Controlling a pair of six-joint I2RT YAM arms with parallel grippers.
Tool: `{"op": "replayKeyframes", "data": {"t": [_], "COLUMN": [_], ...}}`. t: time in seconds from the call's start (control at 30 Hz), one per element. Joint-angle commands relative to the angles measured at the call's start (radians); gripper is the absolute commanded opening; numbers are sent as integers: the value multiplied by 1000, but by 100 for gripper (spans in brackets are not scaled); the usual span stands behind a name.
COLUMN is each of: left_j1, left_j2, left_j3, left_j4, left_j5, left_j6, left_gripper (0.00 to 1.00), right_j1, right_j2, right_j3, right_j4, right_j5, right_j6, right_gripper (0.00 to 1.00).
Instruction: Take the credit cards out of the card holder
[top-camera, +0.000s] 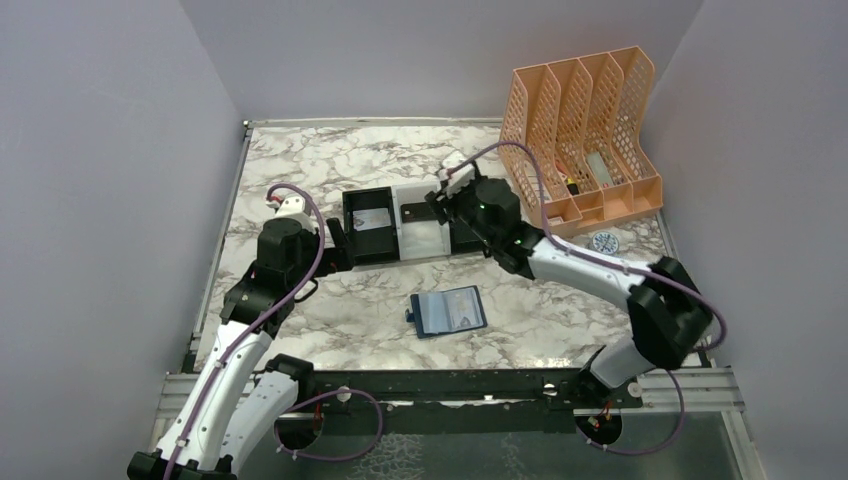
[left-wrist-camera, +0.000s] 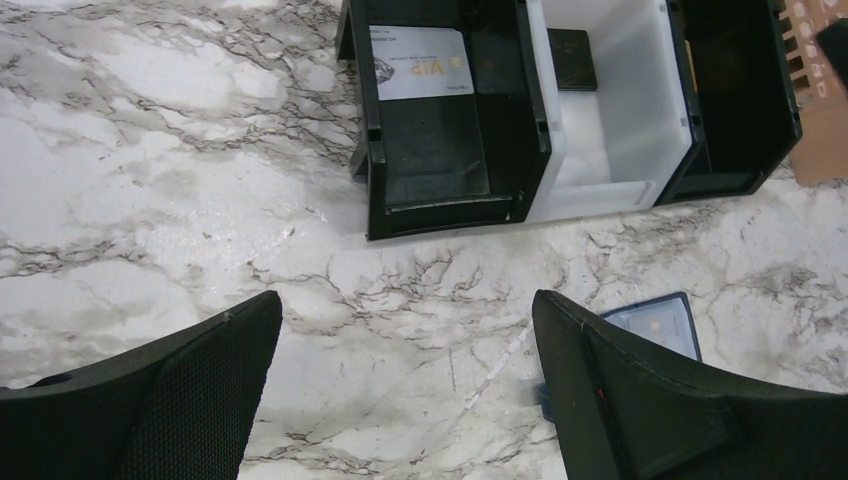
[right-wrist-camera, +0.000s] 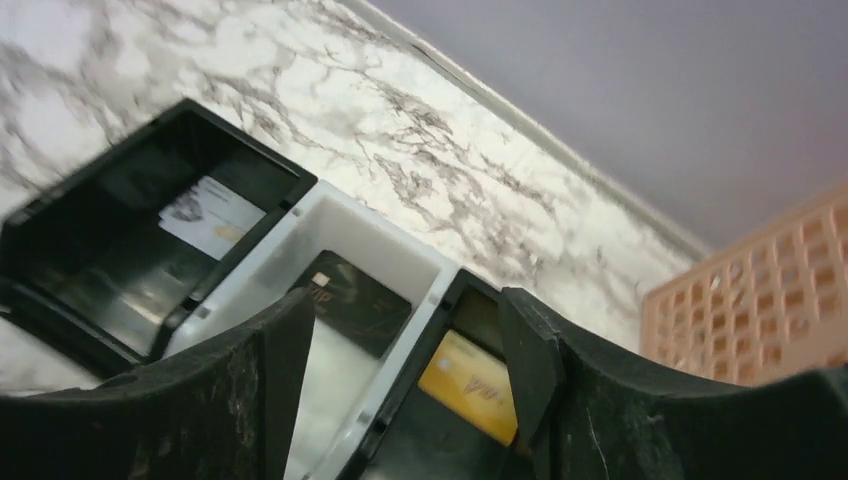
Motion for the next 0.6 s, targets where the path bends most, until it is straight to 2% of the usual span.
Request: {"op": "replayKeyframes", "data": {"t": [0.0,0.1,0.23,0.37,0.47,0.57], "left_j1": [4,4,4,4,3,-24], "left_j2": [-15,-10,25,52,65,80], "left_j3": [-16,-28,-48,-83,-113,-168], "left_j4": [47,79,145,217,295,418], "left_j5": [111,204,412,484,555,610], "left_j6": [27,41,49,-19,-80,-170], "left_gripper": [99,99,99,99,99,99], "right_j1": [-5,-6,-5,-5,-5,-5], "right_j2": [-170,-285,-454,-617,-699,-769], "right_j3": [-162,-275,-476,-627,-674,-719], "right_j4": [-98,-208,-184,-176,-257,-268], "right_j5": [151,76,-76,-178,-191,-247], "right_j6": [556,699,816,910,943,957], "right_gripper": [70,72,72,72,73,73]}}
